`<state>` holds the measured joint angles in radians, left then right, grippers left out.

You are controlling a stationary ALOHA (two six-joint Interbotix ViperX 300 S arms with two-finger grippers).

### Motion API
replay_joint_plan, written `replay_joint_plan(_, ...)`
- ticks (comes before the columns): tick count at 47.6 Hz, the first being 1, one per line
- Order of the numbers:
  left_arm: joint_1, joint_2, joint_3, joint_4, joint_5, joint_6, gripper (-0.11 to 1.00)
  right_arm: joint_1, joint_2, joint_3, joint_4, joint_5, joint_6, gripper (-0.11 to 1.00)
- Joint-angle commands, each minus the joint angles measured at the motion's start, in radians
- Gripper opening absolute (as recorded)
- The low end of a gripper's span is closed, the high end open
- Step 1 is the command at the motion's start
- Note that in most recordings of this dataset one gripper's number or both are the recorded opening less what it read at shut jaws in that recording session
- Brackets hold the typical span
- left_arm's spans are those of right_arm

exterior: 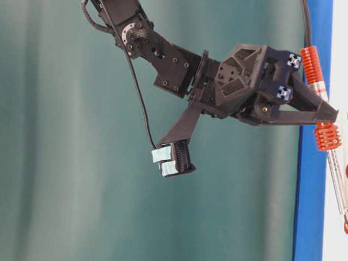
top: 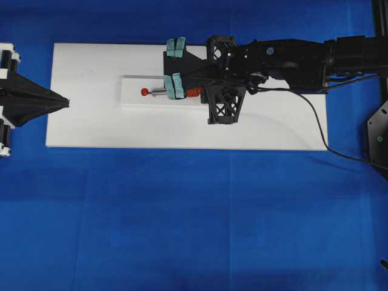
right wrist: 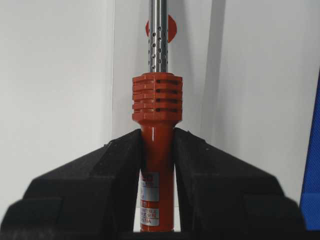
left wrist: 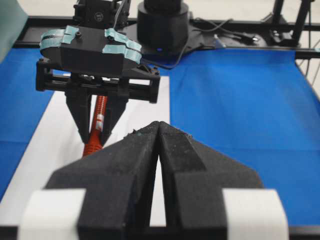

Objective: Touch the tip of the soldering iron to the mark.
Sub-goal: 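Lower the iron tip onto the leftmost red dot, then raise the iron tip off the leftmost dot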

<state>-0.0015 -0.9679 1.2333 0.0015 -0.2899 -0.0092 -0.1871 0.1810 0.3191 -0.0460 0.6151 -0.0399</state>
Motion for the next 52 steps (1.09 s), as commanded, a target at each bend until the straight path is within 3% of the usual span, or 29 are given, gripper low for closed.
replay_joint_plan(1,-0.002,0.005,-0.009,0.0,-0.006,-0.002,0.0,-0.002,-0.041,-0.032,0.0,-0.002,0.002,0.06)
replay_joint_plan(26,-0.002,-0.002,-0.009,0.0,-0.006,-0.002,0.0,-0.002,-0.184,-0.123,-0.023,0.178,0.0,0.06)
replay_joint_plan(52,-0.002,-0.002,-0.009,0.002,-0.006,-0.002,0.0,-0.002,-0.202,-0.114,-0.035,0.189,0.002,0.06)
